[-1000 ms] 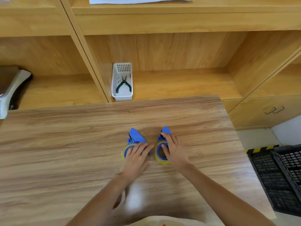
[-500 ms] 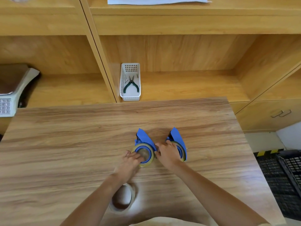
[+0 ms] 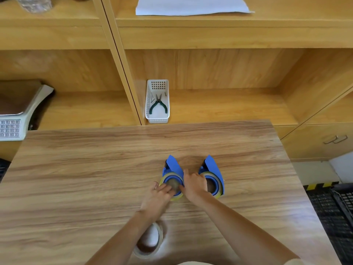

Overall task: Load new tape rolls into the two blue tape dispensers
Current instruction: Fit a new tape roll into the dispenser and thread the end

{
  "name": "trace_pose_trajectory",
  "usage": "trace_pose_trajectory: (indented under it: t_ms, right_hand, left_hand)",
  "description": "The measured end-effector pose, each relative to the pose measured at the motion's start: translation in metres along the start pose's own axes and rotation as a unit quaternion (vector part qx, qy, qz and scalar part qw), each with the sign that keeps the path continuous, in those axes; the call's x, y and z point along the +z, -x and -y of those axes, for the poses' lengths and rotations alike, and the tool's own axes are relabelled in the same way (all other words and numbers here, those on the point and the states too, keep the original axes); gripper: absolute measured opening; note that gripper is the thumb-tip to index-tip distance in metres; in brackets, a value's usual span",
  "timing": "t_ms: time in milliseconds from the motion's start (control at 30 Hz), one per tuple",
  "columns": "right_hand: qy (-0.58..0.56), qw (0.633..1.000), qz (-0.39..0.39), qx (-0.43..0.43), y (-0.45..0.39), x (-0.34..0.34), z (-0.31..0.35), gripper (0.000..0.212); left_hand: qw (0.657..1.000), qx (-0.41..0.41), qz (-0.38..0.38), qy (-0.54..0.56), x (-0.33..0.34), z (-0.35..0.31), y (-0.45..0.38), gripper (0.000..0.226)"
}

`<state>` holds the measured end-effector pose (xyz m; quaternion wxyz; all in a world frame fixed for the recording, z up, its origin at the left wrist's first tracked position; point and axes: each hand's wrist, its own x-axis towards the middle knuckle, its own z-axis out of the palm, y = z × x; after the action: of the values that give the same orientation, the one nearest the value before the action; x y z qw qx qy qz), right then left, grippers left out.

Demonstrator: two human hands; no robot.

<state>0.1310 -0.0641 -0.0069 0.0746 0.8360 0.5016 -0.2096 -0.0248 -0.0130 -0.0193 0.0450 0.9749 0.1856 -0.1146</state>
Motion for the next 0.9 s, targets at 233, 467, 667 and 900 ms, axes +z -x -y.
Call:
trace_pose_trajectory:
  t_ms: [233,467,667,900]
  right_hand:
    - [-0.24,0.969,0.007,0.067,-0.003,-0.005,-0.01,0.058]
    - [-0.495,0.868,-0.012,0.036,0.005,-0.043,-0.034,0.015]
    - [-0.542,0.837,0.023,-0.076,0.026,-0.047,-0.044,0.038]
    - [-0.515,0.843,0.053,-0.144,0.049,-0.035,-0.041,0.047]
  left_hand:
    - [0.982,0.027,-0.181,-0.049,-0.025,0.002,0.001,0.04]
    - [0.845,-0.173,-0.306,0.403,-0.054,0.015,0.007,0.05]
    - [0.691,-0.15,-0.045,0.706,-0.057,0.033,-0.002,0.087]
    - [0.687,-0.188,-0.109,0.694,-0.056,0.007,-0.006,0.049]
